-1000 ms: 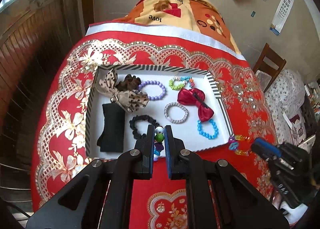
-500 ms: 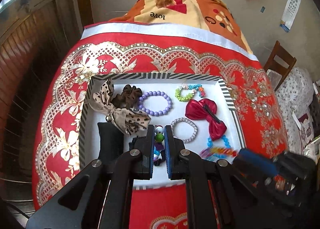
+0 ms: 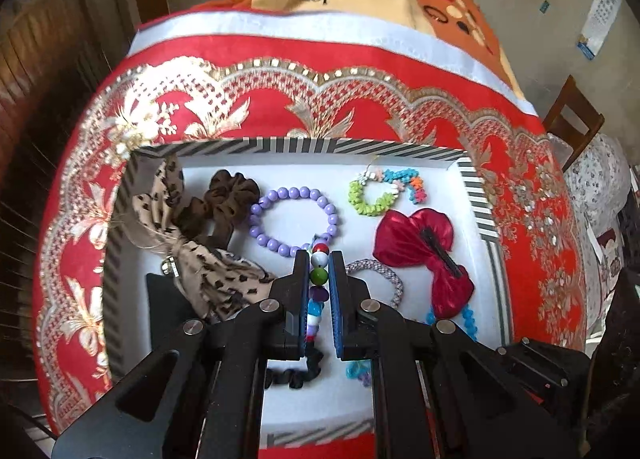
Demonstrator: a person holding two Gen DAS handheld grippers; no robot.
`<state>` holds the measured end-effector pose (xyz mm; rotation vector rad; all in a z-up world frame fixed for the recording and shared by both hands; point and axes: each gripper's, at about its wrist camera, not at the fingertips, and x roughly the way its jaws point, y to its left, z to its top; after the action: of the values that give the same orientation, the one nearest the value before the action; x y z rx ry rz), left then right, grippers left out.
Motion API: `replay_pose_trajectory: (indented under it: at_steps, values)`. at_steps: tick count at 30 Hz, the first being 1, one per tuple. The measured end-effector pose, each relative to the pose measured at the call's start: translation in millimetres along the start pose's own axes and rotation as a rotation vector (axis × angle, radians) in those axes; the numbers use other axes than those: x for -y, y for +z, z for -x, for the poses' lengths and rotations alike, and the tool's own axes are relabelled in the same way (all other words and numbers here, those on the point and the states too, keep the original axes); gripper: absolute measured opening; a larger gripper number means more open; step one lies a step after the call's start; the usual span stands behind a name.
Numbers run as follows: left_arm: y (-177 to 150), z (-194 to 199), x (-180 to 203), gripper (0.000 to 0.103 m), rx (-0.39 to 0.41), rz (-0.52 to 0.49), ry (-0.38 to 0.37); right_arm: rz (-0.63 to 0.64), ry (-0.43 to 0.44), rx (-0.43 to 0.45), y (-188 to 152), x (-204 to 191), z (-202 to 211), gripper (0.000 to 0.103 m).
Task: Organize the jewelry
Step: 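Carry both bead bracelets into the striped box and open both tools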
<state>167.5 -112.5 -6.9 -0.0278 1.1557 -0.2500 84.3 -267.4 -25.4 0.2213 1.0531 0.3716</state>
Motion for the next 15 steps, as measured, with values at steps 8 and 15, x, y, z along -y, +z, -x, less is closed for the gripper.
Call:
replay_pose_trajectory:
  at_steps: [8, 15]
  values:
    - [2, -21, -7, 0.011, -0.025, -0.008, 0.03, 0.019, -0.047, -0.053, -7, 11, -16, 0.011]
    - [-6, -17, -11, 0.028, -0.024, 0.0, 0.057, 0.017, -0.044, 0.001, -12, 9, 1, 0.029]
